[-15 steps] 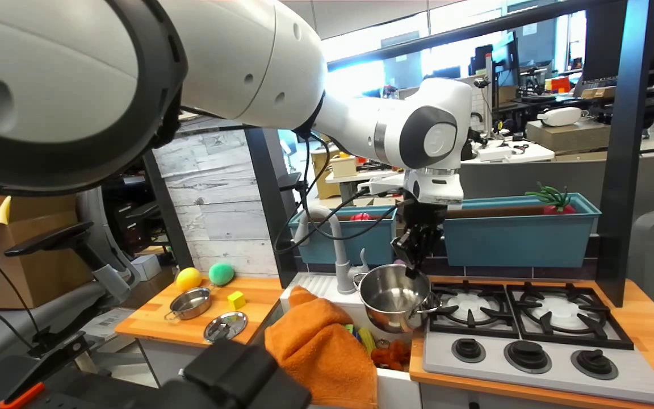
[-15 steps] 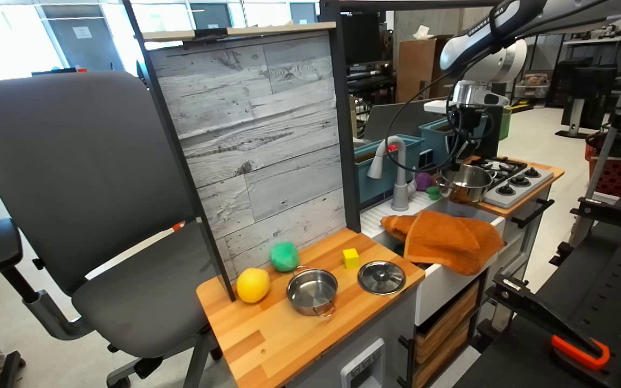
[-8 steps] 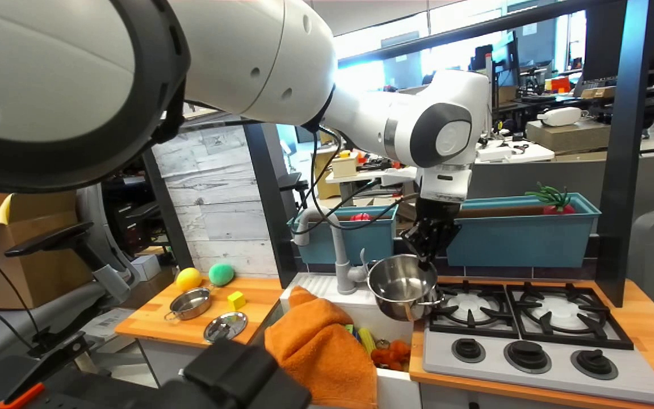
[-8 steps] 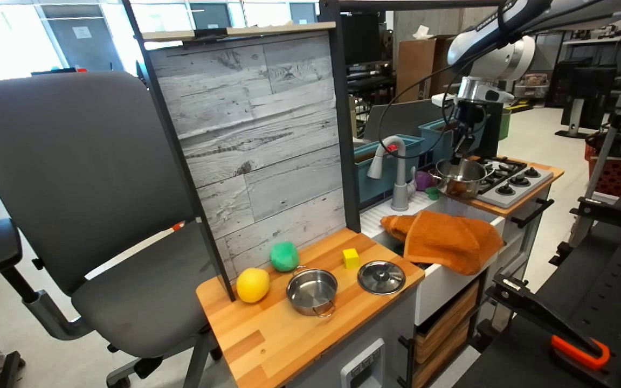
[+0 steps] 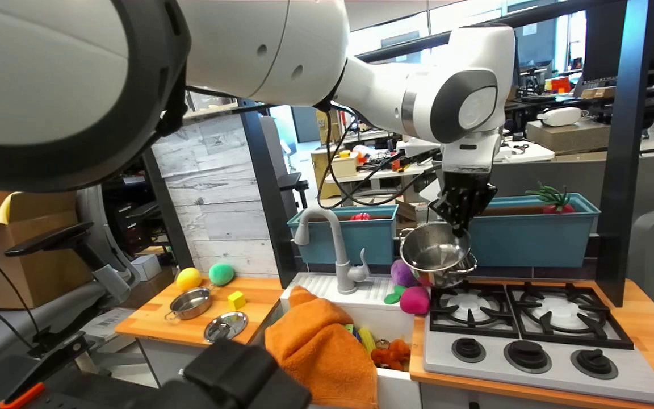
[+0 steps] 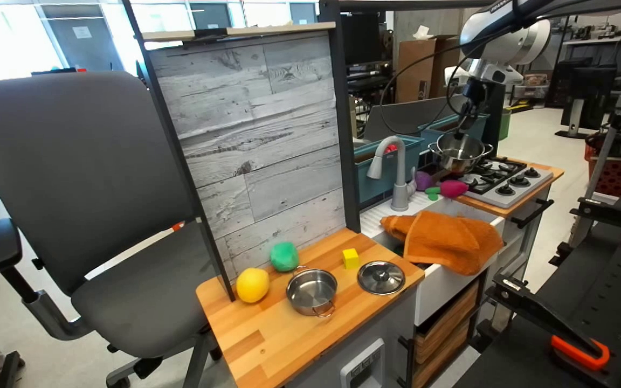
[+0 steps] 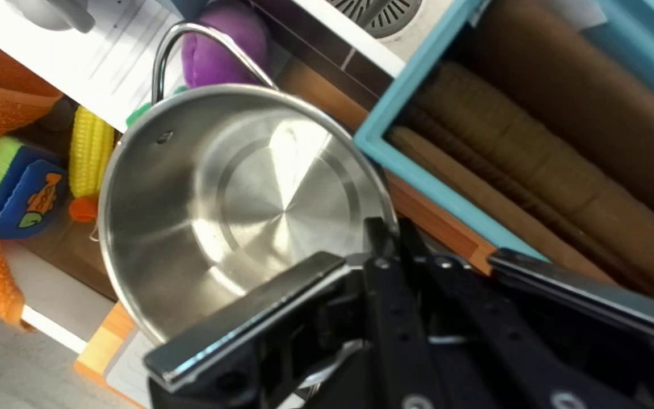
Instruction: Pick up the pot and put it on the stove
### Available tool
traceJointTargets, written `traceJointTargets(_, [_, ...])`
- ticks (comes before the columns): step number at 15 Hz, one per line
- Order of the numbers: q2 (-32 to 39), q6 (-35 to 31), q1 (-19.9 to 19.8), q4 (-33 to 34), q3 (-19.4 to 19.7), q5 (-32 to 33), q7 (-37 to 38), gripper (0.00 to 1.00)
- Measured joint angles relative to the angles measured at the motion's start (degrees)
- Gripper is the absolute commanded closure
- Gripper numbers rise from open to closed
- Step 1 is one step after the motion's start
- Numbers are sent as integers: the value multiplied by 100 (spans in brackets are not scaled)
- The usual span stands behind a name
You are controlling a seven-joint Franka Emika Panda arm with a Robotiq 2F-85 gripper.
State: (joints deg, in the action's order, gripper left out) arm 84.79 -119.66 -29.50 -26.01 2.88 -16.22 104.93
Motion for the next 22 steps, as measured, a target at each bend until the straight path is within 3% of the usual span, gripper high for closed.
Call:
traceJointTargets(11, [21, 192, -316, -104, -9, 0, 703, 98])
traceJointTargets(12, [19, 248, -332, -99, -9, 0, 744, 69])
traceJointTargets(14, [18, 275, -354, -77, -25, 0, 762, 63])
traceJointTargets(22, [-19, 294, -360, -3, -109, 0, 768, 3])
